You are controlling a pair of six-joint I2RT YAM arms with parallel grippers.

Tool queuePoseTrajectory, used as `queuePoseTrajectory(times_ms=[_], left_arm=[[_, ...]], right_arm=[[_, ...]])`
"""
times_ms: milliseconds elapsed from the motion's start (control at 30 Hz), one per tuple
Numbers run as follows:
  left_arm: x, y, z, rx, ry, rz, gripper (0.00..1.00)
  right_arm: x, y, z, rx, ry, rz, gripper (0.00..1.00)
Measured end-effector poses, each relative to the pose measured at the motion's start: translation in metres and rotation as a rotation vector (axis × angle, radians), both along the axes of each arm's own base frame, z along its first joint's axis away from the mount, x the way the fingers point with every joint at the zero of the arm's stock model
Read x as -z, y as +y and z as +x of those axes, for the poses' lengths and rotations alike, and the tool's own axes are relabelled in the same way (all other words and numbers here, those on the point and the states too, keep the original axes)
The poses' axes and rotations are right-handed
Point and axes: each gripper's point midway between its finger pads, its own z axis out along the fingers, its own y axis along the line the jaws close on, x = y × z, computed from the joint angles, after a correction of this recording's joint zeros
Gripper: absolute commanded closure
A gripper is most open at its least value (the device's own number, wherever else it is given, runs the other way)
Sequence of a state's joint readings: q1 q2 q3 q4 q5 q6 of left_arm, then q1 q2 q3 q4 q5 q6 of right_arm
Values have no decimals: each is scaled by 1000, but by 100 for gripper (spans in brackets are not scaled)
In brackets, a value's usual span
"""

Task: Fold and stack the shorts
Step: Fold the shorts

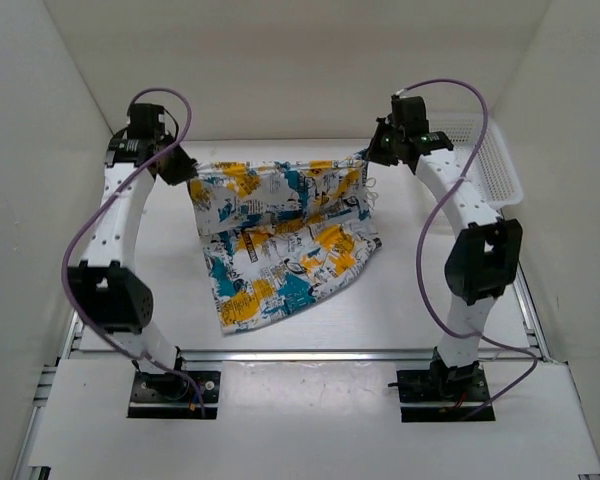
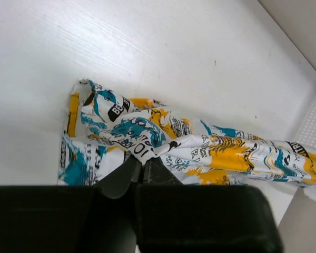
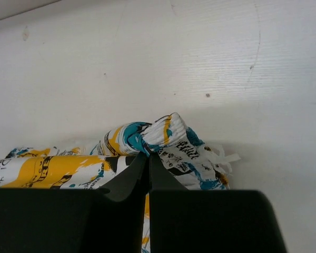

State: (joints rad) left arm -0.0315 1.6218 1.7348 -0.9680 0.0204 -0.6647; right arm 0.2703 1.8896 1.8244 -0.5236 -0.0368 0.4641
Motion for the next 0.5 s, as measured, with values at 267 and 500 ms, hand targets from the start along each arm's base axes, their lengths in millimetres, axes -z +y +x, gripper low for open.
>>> queuePoseTrajectory(times_ms=[267, 500], left_arm=[[15, 9, 42, 35, 46, 7, 90], [18, -14, -50, 103, 73, -19, 90]], right_arm=[[40, 11, 16, -15, 75, 11, 100], [78, -1, -35, -16, 184, -4, 100]])
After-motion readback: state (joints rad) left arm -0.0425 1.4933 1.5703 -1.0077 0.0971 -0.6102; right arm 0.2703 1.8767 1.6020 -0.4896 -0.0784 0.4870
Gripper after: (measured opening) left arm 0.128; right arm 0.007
